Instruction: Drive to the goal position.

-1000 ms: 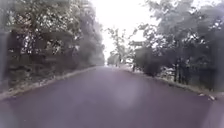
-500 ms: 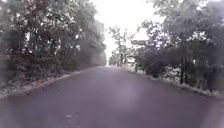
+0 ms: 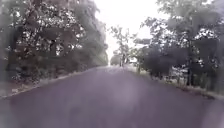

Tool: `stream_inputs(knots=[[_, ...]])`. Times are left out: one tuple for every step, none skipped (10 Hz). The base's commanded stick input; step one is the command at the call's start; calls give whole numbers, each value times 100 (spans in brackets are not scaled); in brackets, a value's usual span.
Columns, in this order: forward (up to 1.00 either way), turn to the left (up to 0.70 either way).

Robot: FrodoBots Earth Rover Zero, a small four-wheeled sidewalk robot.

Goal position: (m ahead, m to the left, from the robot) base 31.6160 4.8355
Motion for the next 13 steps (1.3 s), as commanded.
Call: stream_inputs(knots=[[100,0],[100,0],[100,0],[100,0],[100,0],[100,0],[100,0],[100,0],[100,0],[100,0],[100,0],[100,-17],[100,-37]])
